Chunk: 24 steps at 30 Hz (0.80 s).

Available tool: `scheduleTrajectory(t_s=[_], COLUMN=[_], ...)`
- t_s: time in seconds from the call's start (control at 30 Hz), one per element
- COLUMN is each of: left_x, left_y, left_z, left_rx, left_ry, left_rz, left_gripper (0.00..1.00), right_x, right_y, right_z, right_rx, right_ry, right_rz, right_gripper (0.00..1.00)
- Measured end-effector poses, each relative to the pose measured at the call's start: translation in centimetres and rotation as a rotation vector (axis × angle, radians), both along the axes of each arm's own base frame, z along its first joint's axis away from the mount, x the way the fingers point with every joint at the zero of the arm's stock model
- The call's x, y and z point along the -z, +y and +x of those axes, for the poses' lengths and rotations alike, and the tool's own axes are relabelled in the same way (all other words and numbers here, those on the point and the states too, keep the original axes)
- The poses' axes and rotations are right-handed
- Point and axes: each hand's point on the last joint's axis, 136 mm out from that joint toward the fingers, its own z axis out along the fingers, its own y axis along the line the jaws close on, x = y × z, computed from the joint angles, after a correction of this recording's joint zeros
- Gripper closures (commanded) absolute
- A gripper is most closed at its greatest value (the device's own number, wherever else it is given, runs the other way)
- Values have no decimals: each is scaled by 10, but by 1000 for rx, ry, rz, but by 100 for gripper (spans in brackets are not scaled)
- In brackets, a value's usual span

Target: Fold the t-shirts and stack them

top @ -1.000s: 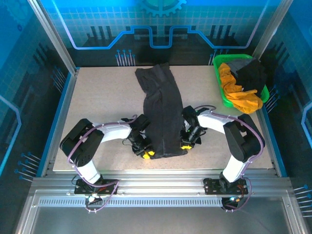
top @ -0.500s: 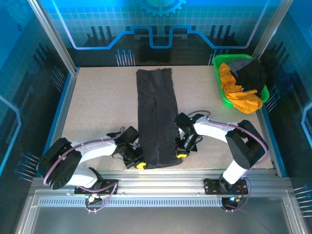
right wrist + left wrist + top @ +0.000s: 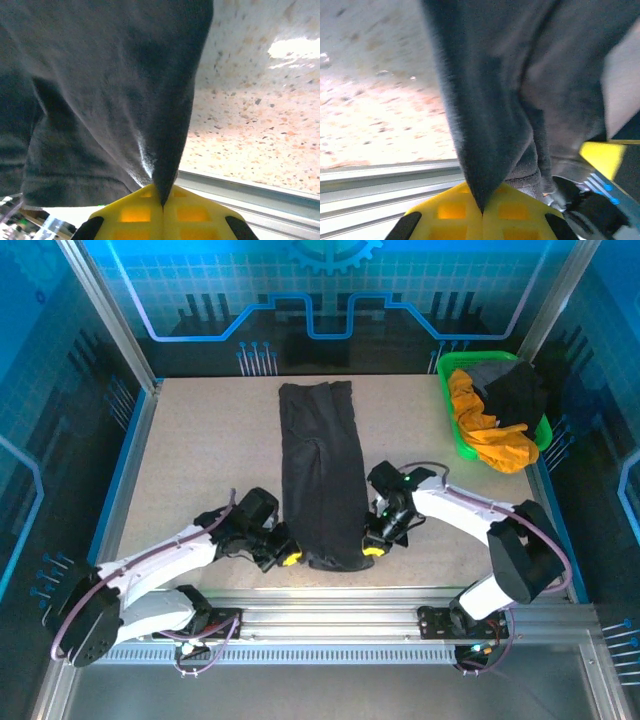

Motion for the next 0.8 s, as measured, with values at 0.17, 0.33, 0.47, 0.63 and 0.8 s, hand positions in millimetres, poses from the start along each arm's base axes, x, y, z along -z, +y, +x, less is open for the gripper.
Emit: scheduleTrajectory(t_s=[0.17,0.33,0.47,0.63,0.8], left_x=[-32,-46,-43,-35,-17], left_y=[11,25,35,38,40], left_z=[55,119,163,213,249], left_rx=[-136,-236,-281,-286,-277], left_ry=[-112,-189,-219,-246,-250], left_rz=[-12,1,16,33,41], left_gripper=[100,100,100,100,100], right_x=[-40,-63,-64,-50,-28], right_y=[4,12,18,23,16], right_z=[55,123,174,224,253], right_rx=[91,156,181,193,221], right_ry=[-114,-203,-244,-264,-244], right_rz=[47,66,64,46,21], right_gripper=[100,100,100,100,100])
